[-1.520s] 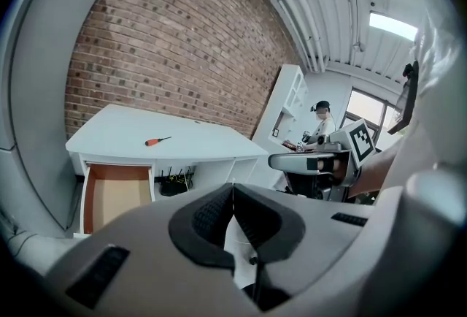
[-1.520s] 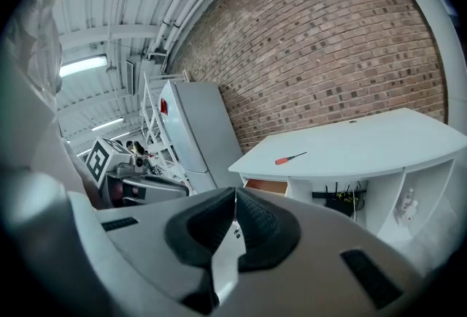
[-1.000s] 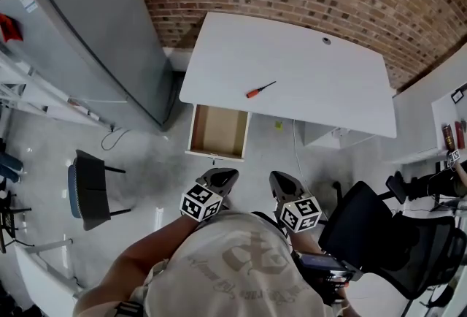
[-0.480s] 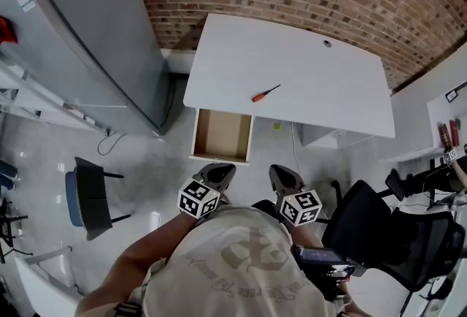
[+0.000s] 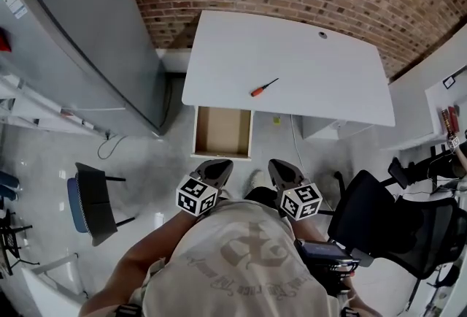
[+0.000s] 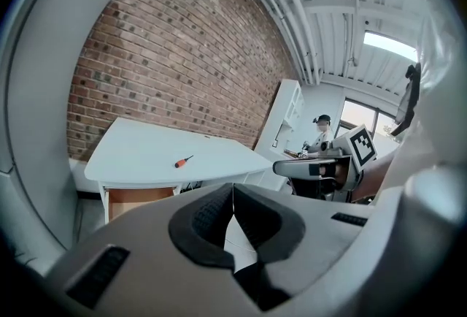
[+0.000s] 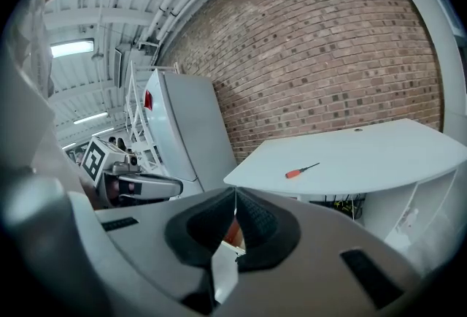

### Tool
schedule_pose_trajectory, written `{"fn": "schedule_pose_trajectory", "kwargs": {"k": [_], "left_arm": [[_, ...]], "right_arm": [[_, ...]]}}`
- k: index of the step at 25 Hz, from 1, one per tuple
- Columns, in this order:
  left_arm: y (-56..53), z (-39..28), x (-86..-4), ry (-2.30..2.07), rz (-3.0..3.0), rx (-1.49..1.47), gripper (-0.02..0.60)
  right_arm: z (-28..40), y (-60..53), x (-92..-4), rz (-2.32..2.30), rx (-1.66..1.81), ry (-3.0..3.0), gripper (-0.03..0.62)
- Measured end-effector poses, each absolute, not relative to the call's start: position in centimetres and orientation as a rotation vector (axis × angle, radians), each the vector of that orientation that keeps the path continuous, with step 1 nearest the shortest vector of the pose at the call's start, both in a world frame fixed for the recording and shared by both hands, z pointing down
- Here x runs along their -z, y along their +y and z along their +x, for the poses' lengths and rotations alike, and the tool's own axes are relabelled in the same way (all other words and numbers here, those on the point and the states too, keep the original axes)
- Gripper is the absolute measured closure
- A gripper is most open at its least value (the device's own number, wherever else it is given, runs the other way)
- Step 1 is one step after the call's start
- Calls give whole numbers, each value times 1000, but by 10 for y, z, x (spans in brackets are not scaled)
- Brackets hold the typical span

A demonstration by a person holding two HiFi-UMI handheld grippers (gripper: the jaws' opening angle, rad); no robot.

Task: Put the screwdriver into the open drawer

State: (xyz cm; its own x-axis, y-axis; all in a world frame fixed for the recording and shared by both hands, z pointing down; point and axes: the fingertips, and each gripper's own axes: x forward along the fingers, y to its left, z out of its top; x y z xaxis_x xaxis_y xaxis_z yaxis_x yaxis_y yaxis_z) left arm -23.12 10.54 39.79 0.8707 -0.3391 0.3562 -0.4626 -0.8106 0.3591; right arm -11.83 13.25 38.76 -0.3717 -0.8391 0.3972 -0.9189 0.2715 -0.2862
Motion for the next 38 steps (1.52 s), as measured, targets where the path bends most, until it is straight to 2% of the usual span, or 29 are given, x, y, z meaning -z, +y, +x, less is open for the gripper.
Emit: {"fn": "schedule_pose_trajectory", "kwargs": {"k": [15,38], "left_arm": [[68,-249,-403,-730,2542,-383,560],[-37,-154,-411,-806,2462,-469,560]], "right_arm": [[-123,88,-396,1538,-734,-2420,571],[-27,-31,-425,1416,-784,-2424,571]]}}
